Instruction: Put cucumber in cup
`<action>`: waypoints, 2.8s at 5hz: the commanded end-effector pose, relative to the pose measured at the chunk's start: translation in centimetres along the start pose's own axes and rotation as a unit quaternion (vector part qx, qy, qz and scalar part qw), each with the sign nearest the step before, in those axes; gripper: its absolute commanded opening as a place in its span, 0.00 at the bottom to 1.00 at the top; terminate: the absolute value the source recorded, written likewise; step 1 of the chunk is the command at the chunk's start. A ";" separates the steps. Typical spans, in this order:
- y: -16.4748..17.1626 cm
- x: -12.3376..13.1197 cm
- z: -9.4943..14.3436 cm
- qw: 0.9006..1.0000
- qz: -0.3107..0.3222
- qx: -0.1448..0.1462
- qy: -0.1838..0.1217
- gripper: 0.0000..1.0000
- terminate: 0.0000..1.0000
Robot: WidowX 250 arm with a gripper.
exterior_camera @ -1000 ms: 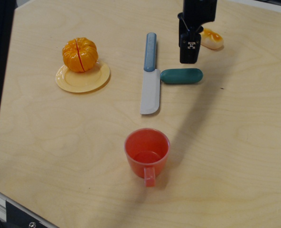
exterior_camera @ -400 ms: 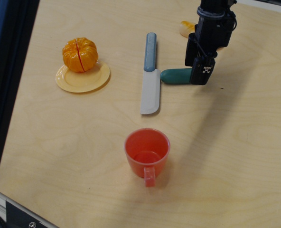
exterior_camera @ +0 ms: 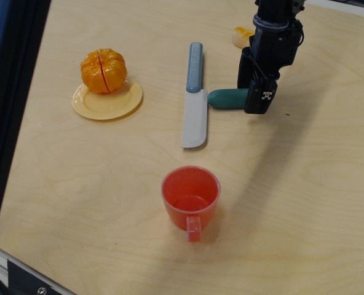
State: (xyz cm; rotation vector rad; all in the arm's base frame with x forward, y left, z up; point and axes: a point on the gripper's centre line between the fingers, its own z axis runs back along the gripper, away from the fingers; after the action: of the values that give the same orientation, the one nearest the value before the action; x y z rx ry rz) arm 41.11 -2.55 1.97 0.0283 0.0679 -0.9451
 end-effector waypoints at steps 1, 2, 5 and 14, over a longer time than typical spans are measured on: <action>0.7 -0.3 1.0 0.999 0.011 0.032 -0.021 1.00 0.00; 0.7 -0.6 0.9 0.999 0.012 0.037 -0.032 0.00 0.00; -1.2 -1.5 4.6 0.996 -0.003 0.054 -0.072 0.00 0.00; -16.1 -9.1 5.0 0.970 -0.036 0.028 -0.239 1.00 0.00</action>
State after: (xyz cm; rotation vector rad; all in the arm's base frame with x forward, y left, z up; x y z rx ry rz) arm 22.99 -4.99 7.29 -0.1684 -0.3762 -0.9907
